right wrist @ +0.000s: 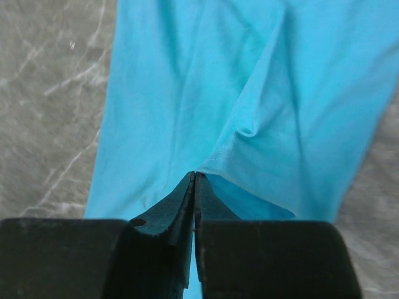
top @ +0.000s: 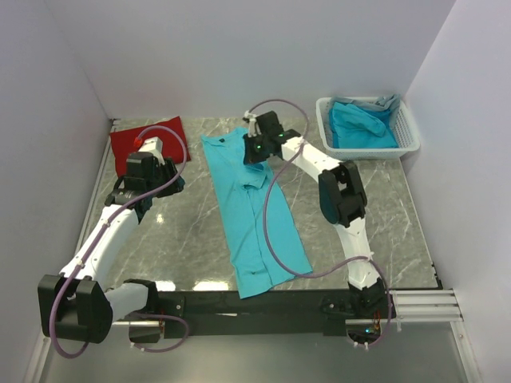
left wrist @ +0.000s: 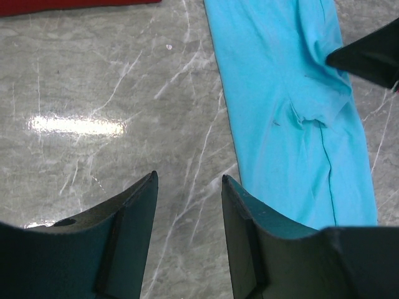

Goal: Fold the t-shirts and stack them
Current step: Fold the tshirt

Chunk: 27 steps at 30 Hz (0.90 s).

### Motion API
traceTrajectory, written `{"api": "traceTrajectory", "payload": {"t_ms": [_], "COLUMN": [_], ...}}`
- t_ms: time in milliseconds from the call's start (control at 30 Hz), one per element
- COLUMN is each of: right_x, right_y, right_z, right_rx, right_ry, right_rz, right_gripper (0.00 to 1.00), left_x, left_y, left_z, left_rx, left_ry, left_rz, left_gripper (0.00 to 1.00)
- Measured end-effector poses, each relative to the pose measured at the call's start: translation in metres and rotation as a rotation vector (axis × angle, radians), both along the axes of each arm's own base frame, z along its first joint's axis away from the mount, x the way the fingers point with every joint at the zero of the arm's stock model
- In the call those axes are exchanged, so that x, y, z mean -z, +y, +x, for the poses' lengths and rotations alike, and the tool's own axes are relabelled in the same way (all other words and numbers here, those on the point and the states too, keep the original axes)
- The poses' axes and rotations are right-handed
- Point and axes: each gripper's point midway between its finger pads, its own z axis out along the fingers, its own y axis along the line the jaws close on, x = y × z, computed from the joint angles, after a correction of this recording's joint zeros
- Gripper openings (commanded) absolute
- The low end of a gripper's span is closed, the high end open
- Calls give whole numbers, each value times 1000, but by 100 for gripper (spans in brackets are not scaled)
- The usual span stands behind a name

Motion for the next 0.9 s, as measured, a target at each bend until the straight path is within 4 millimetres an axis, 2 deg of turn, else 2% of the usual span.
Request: {"api": "traceTrajectory", "payload": {"t_ms": [100,167,300,400,467,533,567,600,667,733,800,900], "right_x": [0,-2,-9,-11,-9,-7,-7,-9,-15,-30,-58,-104], "right_y": [21,35,59,65,60,53,50,47,39,26,11,-15], "right_z": [-17,-27,-48,-60,-66,-70,-73,-76,-88,-108,-131,-167], "right_rx": [-62,-112,-217,-281,-312,-343,-362,-379,-427,-490,-558,-633], "right_ry": [-38,-75,-148,-172,-161,-144,-135,-131,-118,-118,-163,-288], "right_rz": [-73,-118,-206,-246,-271,-289,-290,-287,-264,-231,-189,-138], "right_gripper": [19,31,35,38,38,38,38,38,38,38,38,42], "left_x": [0,0,0,0,-1,-3,-4,-5,-8,-12,-15,-20], "left_y": [0,0,0,0,1,1,1,2,2,-2,-13,-43], "left_z": [0,0,0,0,0,-1,-1,-2,-2,-4,-6,-17], "left_rx": [2,4,6,6,6,8,8,9,17,44,104,254], "left_ry": [0,-1,-2,-3,-6,-12,-17,-21,-35,-48,-63,-96], "left_rz": [3,6,9,9,9,12,16,17,28,15,-12,-46], "left_gripper": [51,51,51,51,52,59,64,76,84,87,94,95]}}
